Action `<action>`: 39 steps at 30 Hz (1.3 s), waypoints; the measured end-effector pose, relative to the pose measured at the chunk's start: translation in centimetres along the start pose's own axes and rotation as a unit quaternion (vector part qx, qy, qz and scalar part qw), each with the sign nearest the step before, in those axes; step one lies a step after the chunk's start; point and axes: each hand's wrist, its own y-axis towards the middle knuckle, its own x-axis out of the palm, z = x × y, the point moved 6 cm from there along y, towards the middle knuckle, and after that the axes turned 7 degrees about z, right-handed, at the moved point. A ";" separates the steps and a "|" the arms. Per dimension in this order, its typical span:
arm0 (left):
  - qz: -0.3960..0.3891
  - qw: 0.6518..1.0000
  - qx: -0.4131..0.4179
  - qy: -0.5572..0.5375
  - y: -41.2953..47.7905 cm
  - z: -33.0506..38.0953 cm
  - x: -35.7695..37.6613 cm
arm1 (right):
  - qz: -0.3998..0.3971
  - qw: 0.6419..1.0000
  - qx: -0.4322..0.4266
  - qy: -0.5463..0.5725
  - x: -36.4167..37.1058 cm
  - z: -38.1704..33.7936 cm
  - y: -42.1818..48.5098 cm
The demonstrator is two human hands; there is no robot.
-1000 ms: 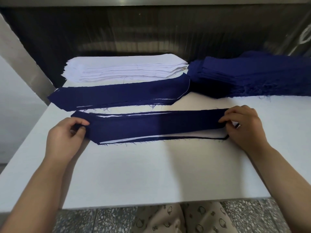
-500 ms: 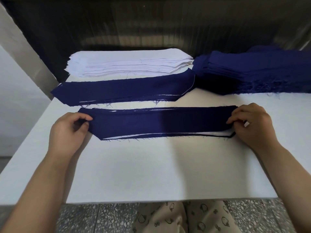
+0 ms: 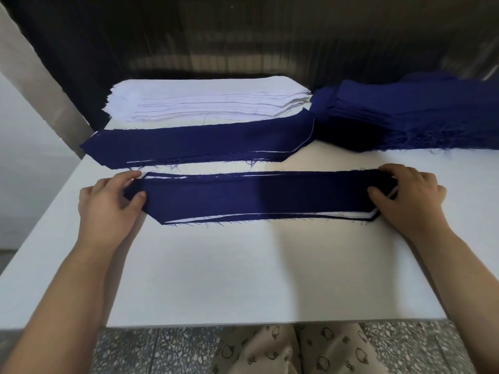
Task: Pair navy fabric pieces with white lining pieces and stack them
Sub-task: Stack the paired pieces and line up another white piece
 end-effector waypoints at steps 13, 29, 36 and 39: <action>0.038 0.992 0.042 -0.112 -0.8 0.7 -0.8 | 0.071 0.977 -0.131 0.153 -1.7 -2.1 -0.7; -0.006 0.983 -0.010 -0.182 -1.5 1.0 -0.5 | 0.103 0.964 -0.210 0.127 -1.7 -2.7 -0.8; 0.096 0.972 -0.056 -0.209 0.2 0.9 -2.0 | 0.210 0.932 -0.265 0.135 -3.6 -5.6 -0.3; 0.100 0.981 -0.029 -0.164 3.1 1.4 -2.2 | 0.195 0.932 -0.267 0.148 -3.1 -7.3 1.0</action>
